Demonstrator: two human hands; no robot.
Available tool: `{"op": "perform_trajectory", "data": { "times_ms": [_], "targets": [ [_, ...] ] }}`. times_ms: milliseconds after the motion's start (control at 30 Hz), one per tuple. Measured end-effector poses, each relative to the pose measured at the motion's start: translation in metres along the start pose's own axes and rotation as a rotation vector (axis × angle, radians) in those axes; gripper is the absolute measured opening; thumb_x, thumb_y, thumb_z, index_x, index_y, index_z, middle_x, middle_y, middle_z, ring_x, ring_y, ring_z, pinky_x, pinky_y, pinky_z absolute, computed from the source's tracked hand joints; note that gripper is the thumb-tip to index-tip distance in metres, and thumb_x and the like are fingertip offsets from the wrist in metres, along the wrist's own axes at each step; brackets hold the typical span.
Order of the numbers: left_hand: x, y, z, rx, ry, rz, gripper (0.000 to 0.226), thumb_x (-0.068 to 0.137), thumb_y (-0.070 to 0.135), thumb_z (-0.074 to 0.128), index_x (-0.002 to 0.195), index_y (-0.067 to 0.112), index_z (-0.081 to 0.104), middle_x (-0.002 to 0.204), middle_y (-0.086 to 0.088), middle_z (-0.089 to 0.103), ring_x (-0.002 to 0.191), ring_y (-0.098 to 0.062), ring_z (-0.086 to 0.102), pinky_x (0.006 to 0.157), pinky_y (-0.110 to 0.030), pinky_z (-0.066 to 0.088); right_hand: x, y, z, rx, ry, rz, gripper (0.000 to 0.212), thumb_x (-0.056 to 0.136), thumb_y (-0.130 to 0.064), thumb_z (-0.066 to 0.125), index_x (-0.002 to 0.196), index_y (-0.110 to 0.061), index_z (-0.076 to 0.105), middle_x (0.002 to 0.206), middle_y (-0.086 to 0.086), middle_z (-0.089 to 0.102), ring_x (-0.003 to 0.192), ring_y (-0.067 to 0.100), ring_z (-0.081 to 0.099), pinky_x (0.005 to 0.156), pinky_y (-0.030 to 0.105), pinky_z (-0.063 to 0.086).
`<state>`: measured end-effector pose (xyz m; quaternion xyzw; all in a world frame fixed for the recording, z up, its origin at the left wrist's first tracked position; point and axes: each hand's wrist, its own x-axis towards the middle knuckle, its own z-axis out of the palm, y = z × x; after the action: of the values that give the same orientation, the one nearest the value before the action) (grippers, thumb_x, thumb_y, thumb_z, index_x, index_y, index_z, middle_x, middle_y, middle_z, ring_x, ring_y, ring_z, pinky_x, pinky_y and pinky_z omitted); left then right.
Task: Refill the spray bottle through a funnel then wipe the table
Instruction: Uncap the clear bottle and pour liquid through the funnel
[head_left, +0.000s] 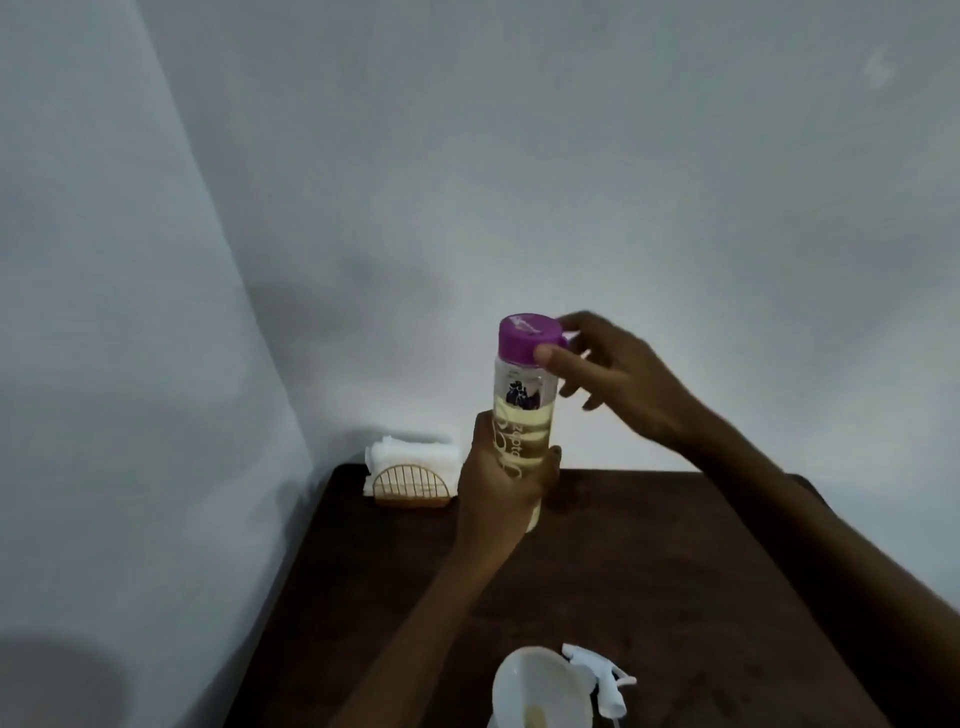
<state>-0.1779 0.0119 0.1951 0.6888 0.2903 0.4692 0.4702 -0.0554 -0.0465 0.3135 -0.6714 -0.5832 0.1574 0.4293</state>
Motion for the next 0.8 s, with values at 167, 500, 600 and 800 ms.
{"op": "perform_trajectory", "data": {
  "times_ms": [167, 500, 600, 800],
  "targets": [
    [-0.015, 0.036, -0.002, 0.030, -0.006, 0.086, 0.040, 0.068, 0.038, 0.070, 0.099, 0.038, 0.046, 0.091, 0.010, 0.063, 0.083, -0.004, 0.063, 0.071, -0.012, 0.051, 0.005, -0.074, -0.032, -0.389, -0.112, -0.145, 0.054, 0.073, -0.075, 0.048, 0.089, -0.026, 0.063, 0.082, -0.010, 0.063, 0.074, 0.007, 0.059, 0.062, 0.026, 0.047],
    [-0.038, 0.062, -0.021, -0.117, -0.079, -0.007, 0.043, 0.076, 0.007, 0.075, 0.100, 0.031, 0.050, 0.090, 0.004, 0.065, 0.081, -0.003, 0.066, 0.067, -0.015, 0.053, 0.006, -0.114, -0.037, -0.416, -0.509, -0.339, 0.021, 0.082, -0.033, 0.070, 0.094, -0.015, 0.066, 0.093, -0.005, 0.064, 0.084, 0.006, 0.062, 0.063, 0.015, 0.049],
    [-0.043, 0.063, -0.025, -0.136, -0.055, 0.001, 0.043, 0.075, 0.003, 0.075, 0.101, 0.028, 0.051, 0.087, 0.004, 0.065, 0.079, -0.004, 0.066, 0.066, -0.017, 0.053, 0.002, -0.126, -0.050, -0.393, -0.638, -0.319, 0.035, 0.080, -0.037, 0.070, 0.114, -0.030, 0.063, 0.127, -0.010, 0.052, 0.109, 0.004, 0.053, 0.082, 0.020, 0.050],
    [-0.043, 0.065, -0.032, -0.137, -0.033, -0.018, 0.042, 0.066, 0.023, 0.074, 0.101, 0.025, 0.052, 0.084, 0.003, 0.066, 0.077, -0.007, 0.066, 0.067, -0.019, 0.053, -0.003, -0.142, -0.038, -0.649, -0.388, -0.128, 0.067, 0.076, -0.072, 0.048, 0.115, -0.019, 0.058, 0.094, 0.005, 0.065, 0.063, 0.014, 0.064, 0.053, 0.023, 0.051]
  ]
}}
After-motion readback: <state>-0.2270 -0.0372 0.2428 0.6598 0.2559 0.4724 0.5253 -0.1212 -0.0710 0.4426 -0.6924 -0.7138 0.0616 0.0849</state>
